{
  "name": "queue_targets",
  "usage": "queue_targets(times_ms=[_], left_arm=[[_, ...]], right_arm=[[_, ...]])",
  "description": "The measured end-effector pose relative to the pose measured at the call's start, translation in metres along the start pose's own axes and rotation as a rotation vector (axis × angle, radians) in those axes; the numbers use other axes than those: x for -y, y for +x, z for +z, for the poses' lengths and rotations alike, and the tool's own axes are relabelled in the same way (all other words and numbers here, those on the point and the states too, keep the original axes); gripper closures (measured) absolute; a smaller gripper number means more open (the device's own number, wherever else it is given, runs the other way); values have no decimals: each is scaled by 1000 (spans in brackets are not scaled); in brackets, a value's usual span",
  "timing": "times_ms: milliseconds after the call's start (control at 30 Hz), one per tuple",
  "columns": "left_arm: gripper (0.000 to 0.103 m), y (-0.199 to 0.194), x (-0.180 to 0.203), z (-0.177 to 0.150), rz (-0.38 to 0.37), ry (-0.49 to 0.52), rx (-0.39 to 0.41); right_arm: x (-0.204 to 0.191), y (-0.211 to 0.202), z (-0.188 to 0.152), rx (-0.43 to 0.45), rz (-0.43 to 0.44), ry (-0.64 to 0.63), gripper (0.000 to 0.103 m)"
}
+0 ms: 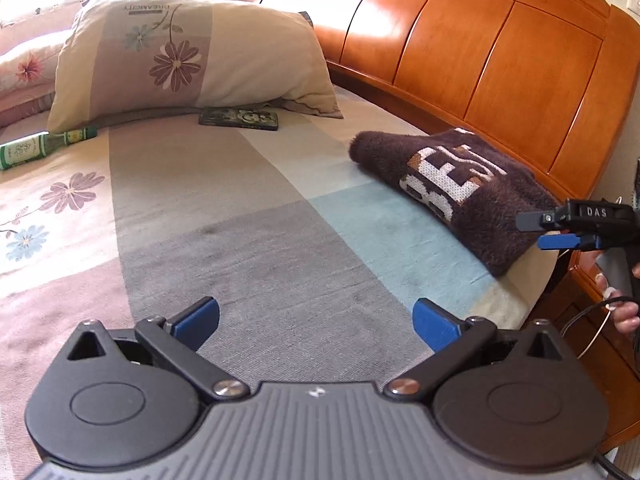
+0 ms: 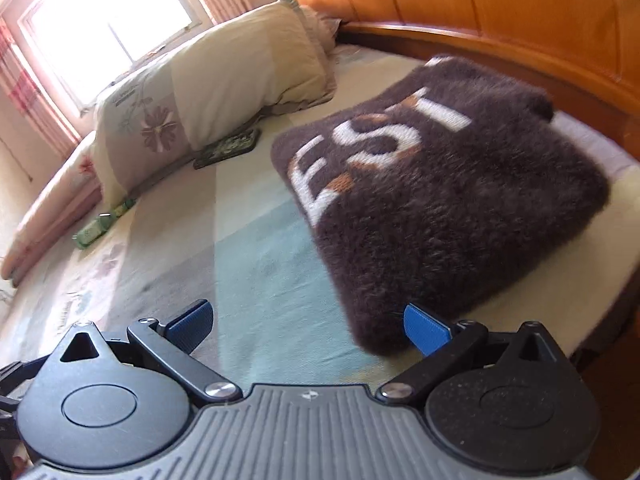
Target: Fold clothes
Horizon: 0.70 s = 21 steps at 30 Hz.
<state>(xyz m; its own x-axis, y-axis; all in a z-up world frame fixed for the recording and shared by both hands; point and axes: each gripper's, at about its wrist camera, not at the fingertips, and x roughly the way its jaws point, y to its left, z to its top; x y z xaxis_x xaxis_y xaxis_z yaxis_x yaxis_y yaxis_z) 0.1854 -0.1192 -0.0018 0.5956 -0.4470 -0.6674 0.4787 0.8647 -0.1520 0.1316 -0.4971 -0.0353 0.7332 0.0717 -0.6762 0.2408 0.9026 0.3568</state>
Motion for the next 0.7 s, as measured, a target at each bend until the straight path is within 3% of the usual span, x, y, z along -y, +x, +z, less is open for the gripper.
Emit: queue_targets(times_ms=[133, 300, 467, 700], left_arm=[[1, 1, 9, 3, -2, 18, 7], [1, 3, 26, 12, -7, 31, 31], [1, 5, 52, 15, -3, 98, 28], [1, -2, 76, 15, -8, 141, 50]], right_arm=[[-15, -15, -16, 27, -142, -100, 0], [-25, -32, -48, 52, -239, -87, 0], [-35, -46, -69, 55, -246, -56, 0], [-54, -70, -73, 92, -267, -86, 0]])
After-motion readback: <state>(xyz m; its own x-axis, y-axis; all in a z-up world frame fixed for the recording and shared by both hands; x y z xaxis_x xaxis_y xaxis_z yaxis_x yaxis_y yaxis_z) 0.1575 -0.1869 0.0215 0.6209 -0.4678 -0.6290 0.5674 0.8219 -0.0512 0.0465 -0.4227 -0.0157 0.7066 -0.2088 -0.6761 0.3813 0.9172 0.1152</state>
